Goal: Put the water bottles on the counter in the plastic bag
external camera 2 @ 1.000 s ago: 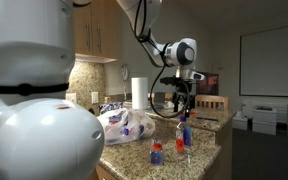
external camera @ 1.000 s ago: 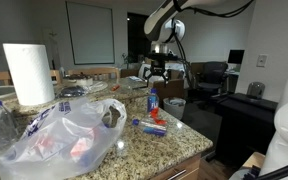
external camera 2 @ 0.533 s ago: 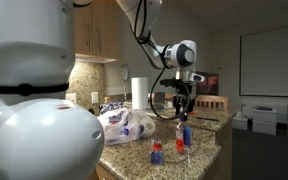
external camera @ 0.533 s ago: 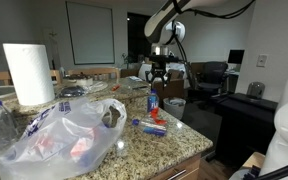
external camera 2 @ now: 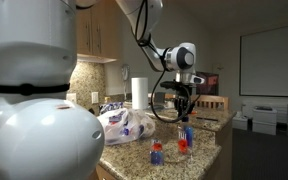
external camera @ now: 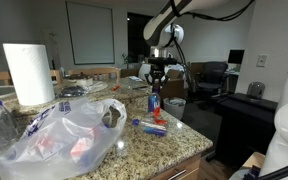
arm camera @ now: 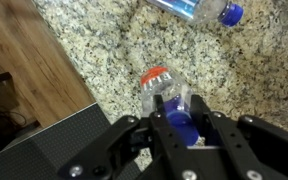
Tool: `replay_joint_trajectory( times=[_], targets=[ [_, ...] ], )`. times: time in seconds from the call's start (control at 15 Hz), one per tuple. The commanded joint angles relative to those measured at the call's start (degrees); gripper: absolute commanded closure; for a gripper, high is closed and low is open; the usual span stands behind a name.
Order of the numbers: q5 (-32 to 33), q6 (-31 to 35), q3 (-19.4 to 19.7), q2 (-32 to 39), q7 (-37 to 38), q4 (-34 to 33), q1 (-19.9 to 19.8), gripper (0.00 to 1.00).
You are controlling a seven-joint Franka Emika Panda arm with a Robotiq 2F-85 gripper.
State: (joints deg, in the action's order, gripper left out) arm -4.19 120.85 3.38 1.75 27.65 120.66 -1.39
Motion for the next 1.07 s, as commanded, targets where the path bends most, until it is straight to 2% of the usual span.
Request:
replay_joint_trajectory(
  times=[0.0,0.33,0.47,0.53,0.6,0.67,1.0],
  targets=[
    [1.47,1.36,-0.4,0.38,0.9,-0.04,-0.04,0.36],
    [1.64,1.73,-0.31,0.7,0.98,-0.36,-0.12,0.05],
    [1.67,1.6,-0.26,1.1,0.94,-0.77,-0.16,0.01],
    [1.69,1.59,-0.25,1.29,0.92,-0.97,-0.15,0.34],
    [1.77,1.47,-0.23,1.56,0.92,-1.24,-0.13,0.3],
    [1.78,1.38,-0.2,1.82,0.87,-1.49,-0.13,0.32],
    [1.94,1.27,-0.02,3.04,0.75,-2.77,-0.06,0.65]
  ],
)
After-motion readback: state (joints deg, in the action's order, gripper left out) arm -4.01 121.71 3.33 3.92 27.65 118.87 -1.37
